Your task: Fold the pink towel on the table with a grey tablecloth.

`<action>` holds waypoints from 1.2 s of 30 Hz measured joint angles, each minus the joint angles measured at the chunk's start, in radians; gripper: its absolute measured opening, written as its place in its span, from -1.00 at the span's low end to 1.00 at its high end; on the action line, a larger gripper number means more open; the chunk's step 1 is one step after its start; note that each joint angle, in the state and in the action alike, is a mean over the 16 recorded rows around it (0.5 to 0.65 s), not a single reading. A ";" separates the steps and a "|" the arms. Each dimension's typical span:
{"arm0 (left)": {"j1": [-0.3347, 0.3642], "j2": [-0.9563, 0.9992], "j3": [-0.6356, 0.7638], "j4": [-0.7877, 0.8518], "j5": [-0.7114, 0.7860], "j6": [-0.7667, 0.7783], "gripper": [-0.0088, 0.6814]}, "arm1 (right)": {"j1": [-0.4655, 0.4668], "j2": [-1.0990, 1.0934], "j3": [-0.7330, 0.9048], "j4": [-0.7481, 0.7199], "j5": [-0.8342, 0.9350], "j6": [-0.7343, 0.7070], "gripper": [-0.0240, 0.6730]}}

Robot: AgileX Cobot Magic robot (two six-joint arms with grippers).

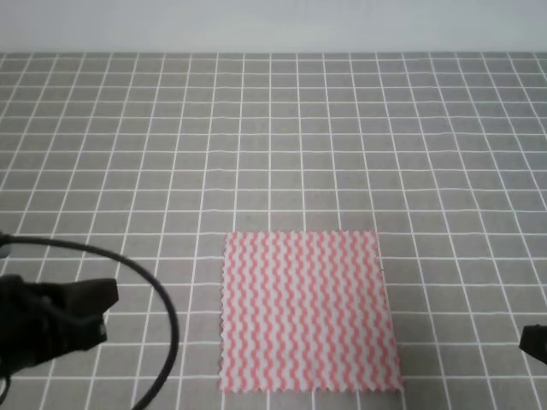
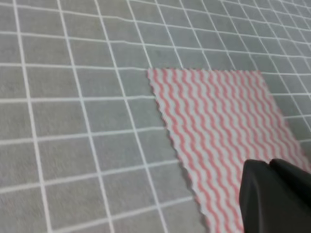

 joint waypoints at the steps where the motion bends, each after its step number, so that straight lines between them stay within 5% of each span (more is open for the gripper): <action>1: -0.006 0.019 0.000 -0.034 -0.004 0.038 -0.98 | 0.008 0.022 -0.007 0.001 0.001 -0.005 -0.98; 9: -0.125 0.142 -0.012 -0.222 -0.093 0.232 -0.98 | 0.163 0.184 -0.066 0.010 -0.059 0.000 -0.98; 22: -0.387 0.197 -0.055 -0.281 -0.260 0.267 -0.98 | 0.458 0.416 -0.143 0.001 -0.235 0.033 -0.96; 36: -0.413 0.284 -0.061 -0.283 -0.267 0.270 -0.98 | 0.469 0.607 -0.153 0.148 -0.266 0.007 -0.24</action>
